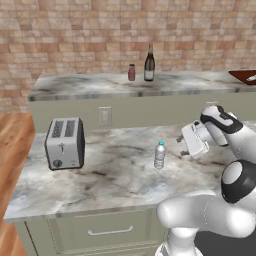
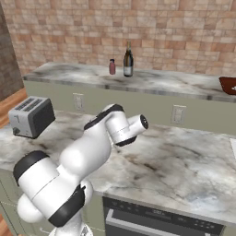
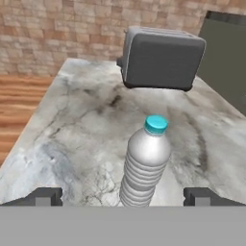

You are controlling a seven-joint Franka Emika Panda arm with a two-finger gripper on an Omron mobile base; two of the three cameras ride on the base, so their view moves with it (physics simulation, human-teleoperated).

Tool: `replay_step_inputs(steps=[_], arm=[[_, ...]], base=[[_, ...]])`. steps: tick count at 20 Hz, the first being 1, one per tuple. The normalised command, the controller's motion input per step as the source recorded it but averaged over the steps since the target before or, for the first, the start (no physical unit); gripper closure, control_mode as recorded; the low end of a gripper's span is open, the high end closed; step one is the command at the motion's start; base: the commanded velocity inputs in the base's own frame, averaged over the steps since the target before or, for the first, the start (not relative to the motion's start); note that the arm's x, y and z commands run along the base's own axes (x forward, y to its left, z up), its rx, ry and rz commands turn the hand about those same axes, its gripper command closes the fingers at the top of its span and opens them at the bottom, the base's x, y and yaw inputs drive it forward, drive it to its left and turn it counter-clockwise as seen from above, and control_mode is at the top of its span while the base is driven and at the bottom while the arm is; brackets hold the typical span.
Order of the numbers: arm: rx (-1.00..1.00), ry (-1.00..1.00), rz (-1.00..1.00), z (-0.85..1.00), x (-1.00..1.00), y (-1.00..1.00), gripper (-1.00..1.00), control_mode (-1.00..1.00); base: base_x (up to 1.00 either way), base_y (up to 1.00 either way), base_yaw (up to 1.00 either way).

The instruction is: Place the drinks on the dining counter in a tight cluster.

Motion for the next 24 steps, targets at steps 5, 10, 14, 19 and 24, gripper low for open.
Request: replay_step_inputs(steps=[5,10,14,19,24], arm=[[0.00,0.05,-0.09,-0.17,0.19,0.00,-1.00,-1.00],[0.00,0.04,-0.08,-0.25,0.16,0.00,-1.00,-1.00],[0.00,0.02,-0.01,-0.18,0.03,0.00,-1.00,-1.00],[0.01,0.00,0.00,-0.01,-0.25,0.04,-1.00,-1.00],[0.00,0.00,0.00,-0.07,-0.08,0.22,-1.00,-1.00]], base=[[0.00,0.00,0.00],[0.00,0.00,0.00],[0.00,0.00,0.00],[0.00,0.00,0.00],[0.00,0.00,0.00]])
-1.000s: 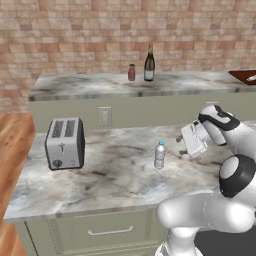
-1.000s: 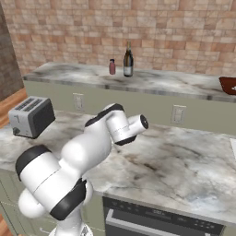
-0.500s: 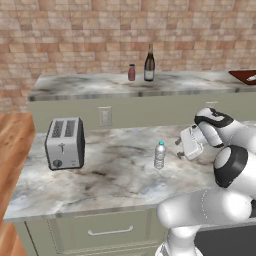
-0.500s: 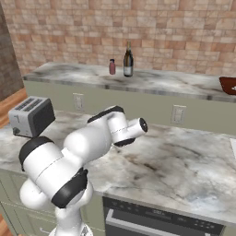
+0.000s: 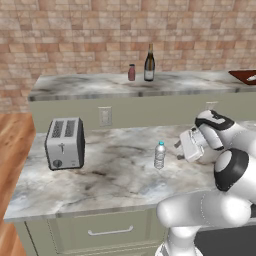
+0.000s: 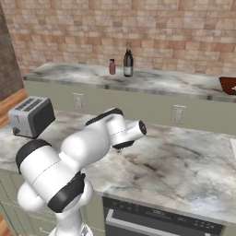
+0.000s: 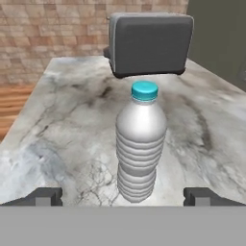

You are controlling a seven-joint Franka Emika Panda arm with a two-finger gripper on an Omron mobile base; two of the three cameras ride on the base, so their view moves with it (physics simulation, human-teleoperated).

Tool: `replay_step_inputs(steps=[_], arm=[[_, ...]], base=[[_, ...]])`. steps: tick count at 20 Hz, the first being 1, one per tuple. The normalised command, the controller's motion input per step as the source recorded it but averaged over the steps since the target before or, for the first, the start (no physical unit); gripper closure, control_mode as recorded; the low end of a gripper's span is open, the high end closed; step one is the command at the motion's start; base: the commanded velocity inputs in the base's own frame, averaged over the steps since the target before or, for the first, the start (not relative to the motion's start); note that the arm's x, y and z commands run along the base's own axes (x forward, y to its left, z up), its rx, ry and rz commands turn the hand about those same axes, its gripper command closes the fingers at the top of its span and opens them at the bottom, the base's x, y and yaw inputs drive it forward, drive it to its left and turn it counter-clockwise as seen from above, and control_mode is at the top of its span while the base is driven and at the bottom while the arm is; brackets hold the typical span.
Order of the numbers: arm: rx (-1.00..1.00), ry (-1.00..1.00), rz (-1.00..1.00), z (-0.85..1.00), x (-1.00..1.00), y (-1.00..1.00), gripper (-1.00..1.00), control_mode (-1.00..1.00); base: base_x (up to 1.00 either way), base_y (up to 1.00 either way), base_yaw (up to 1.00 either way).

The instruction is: Place the drinks on the dining counter in a tight cluster.

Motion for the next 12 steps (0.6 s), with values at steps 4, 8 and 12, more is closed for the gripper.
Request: replay_step_inputs(steps=[4,8,12], arm=[[0.00,0.00,-0.02,0.00,-0.01,0.09,-1.00,-1.00],[0.00,0.00,-0.08,0.00,0.00,0.00,-1.00,-1.00],[0.00,0.02,-0.11,-0.07,0.12,0.01,-1.00,-1.00]], base=[[0.00,0.00,0.00],[0.00,0.00,0.00],[0.00,0.00,0.00]])
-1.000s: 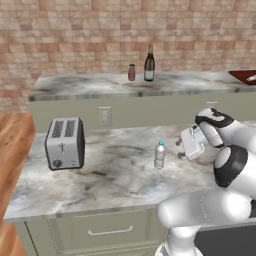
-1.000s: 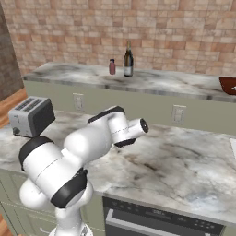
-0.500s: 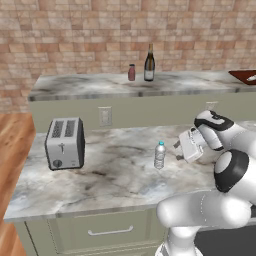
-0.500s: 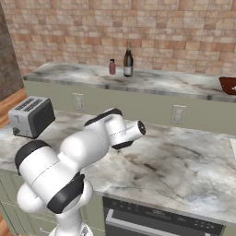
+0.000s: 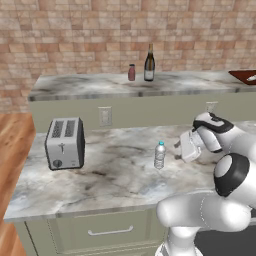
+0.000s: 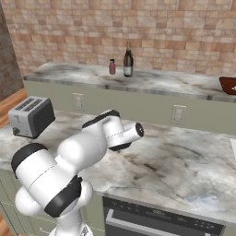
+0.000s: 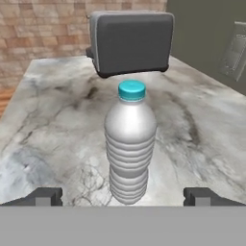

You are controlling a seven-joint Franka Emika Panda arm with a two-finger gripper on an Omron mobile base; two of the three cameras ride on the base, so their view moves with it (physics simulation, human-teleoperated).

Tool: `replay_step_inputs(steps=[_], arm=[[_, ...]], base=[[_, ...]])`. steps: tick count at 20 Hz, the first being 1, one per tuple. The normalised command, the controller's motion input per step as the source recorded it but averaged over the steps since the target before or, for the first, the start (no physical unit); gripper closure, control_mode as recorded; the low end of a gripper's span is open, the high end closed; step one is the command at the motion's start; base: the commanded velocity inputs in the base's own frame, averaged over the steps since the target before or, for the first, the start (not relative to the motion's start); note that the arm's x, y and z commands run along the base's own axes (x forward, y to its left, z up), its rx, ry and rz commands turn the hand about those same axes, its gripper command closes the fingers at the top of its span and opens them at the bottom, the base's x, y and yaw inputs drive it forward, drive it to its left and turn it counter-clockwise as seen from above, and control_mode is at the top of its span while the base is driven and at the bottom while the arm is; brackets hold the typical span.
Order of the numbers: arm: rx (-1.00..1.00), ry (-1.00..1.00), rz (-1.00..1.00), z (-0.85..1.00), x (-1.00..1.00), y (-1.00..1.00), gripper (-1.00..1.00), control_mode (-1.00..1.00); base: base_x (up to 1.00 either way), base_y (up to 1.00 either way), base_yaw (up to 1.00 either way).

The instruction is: Place the drinks on the dining counter in a tight cluster.

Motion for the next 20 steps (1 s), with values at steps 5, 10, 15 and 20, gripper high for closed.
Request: replay_step_inputs(steps=[5,10,15,20], arm=[[0.00,0.03,-0.08,-0.13,0.05,0.15,-1.00,-1.00],[0.00,0.05,0.00,-0.09,0.00,0.27,-1.00,-1.00],[0.00,0.06,0.00,0.00,0.01,0.17,-1.00,-1.00],[0.00,0.06,-0.02,0.00,0.12,0.08,-1.00,-1.00]], base=[[0.00,0.00,0.00],[0.00,0.00,0.00],[0.00,0.00,0.00],[0.00,0.00,0.00]])
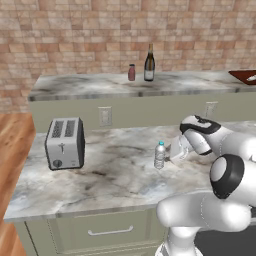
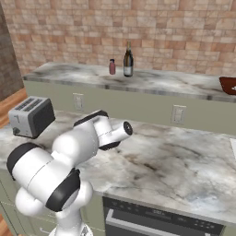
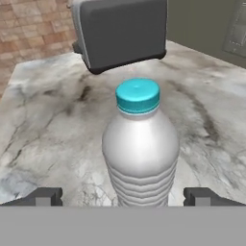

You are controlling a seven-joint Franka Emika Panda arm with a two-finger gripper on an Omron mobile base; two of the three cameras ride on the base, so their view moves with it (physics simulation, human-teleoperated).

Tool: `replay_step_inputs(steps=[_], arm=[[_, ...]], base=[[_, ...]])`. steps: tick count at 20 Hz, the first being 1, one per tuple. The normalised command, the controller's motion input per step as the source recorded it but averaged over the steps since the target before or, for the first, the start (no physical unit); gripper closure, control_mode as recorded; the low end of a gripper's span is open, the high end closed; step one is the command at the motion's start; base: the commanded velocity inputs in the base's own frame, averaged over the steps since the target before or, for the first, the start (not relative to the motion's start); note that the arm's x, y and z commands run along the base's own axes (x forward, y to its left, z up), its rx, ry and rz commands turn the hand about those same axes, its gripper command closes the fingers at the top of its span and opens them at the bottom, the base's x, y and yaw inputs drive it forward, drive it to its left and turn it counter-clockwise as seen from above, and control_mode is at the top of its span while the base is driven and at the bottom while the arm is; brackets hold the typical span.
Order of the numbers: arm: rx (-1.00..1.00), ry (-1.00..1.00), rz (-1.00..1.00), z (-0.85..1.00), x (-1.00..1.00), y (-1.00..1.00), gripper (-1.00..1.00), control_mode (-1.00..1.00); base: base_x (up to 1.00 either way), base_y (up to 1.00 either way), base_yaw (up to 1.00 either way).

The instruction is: Place the drinks on the dining counter in a tight cluster.

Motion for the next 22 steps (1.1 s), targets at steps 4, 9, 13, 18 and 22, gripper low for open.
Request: replay_step_inputs(steps=[4,9,13,18,22], arm=[[0.00,0.04,-0.04,0.00,0.14,0.00,-1.00,-1.00],[0.00,0.00,-0.01,0.00,0.03,0.00,-1.00,-1.00],[0.00,0.00,0.00,-0.05,0.01,0.02,-1.00,-1.00],[0.00,0.00,0.00,-0.20,0.05,0.10,-1.00,-1.00],[0.00,0.00,0.00,-0.24,0.11,0.16,-1.00,-1.00]], base=[[0.00,0.00,0.00],[0.00,0.00,0.00],[0.00,0.00,0.00],[0.00,0.00,0.00],[0.00,0.00,0.00]])
